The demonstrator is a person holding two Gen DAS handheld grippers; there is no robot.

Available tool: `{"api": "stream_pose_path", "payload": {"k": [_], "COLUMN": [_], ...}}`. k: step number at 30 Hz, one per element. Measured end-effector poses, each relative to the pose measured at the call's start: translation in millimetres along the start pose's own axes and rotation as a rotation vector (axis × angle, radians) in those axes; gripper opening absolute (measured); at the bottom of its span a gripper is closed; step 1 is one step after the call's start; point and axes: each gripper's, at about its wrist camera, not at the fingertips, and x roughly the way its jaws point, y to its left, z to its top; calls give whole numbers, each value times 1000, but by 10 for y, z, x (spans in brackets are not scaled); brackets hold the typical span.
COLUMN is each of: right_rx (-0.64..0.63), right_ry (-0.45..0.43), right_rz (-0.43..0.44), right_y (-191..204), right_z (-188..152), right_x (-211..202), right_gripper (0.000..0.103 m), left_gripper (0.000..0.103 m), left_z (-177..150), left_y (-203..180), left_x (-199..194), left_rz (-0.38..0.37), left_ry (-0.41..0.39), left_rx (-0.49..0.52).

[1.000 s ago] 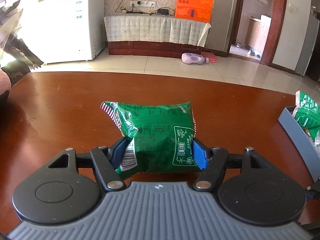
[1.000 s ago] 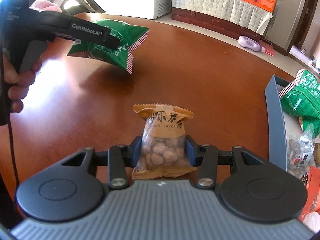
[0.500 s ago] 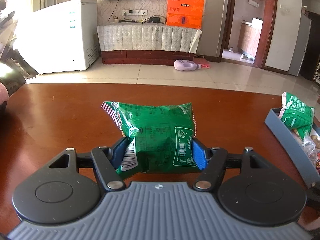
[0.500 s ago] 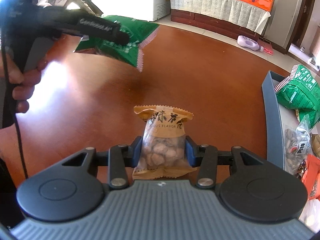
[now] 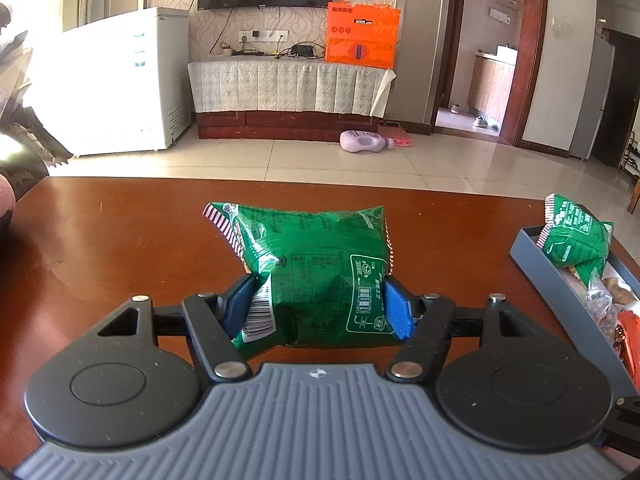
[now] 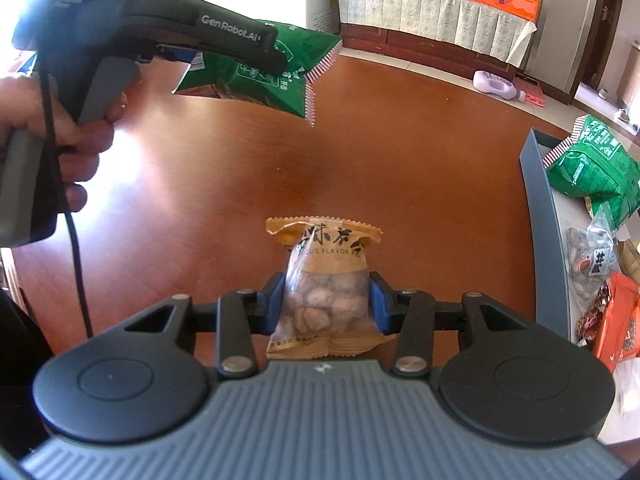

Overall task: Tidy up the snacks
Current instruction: 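Lift and carry the green chip bag and peanut bag over the tray with both tools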

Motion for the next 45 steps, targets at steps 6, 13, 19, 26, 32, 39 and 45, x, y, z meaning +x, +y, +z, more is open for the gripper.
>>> {"api": "stream_pose_path", "payload": {"k": [6,13,19,26,32,39,45], "right_rx": [16,31,47,68,85,115,127], "right_ry": [-17,-37,-65,-98,-119,-26,-19], "right_rz": [-3,-8,-15,-30,-48,-66,-20], "right_y": [-4,-15,-50,-118,-189,-289,-199], "right_z": [-57,-108,-123,-173,-225,-356,-328], "right_x": [-79,-210,-352,-559,-750,-617,-524], "right_gripper": [47,47,47,46,44,46,55], "left_gripper": [72,72,72,72,72,72,72], "left_z": [5,27,92,141,151,134,152], "left_y": [-68,-278,-483,-789,-972,-994,-872], "left_x": [-55,-102,-77,-29,29,89,120], "left_rz": [-9,-22,-32,-60,-77,-77,-71], "left_ry": [-9,-24,-29,-39,-36,-23,-6], "left_rx": [1,9,29,61,67,59,41]}}
